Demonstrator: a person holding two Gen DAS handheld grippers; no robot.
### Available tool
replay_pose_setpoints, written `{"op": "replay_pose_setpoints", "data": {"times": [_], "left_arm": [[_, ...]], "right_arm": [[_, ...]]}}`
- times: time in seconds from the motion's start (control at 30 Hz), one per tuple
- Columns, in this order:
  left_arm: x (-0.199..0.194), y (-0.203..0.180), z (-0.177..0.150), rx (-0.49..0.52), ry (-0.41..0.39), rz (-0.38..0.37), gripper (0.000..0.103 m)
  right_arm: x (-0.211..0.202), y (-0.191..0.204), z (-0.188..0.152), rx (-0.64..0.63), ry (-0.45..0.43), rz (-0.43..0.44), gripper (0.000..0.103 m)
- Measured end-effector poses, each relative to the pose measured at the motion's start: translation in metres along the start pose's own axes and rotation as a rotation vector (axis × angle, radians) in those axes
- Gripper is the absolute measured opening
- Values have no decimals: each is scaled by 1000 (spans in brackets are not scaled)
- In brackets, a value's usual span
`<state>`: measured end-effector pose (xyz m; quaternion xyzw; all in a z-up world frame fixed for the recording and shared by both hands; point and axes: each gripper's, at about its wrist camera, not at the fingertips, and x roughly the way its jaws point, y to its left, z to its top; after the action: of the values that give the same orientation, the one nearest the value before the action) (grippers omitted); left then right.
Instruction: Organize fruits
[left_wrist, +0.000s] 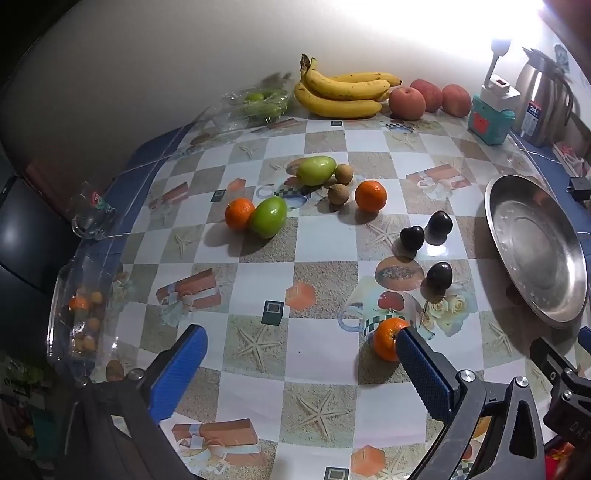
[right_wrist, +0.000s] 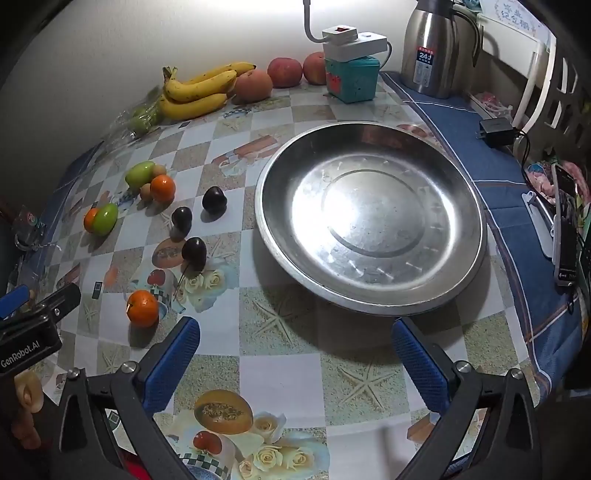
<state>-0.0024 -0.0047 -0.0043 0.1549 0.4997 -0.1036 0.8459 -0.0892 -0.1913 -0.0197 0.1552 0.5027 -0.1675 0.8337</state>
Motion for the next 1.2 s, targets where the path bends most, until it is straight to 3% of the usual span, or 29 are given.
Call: {"op": "replay_pose_setpoints", "data": {"times": [1.2], "left_arm": [[5, -7, -1, 14, 25, -43, 103]], "right_arm": [[-7, -10, -6, 64, -25, 1, 103]]}}
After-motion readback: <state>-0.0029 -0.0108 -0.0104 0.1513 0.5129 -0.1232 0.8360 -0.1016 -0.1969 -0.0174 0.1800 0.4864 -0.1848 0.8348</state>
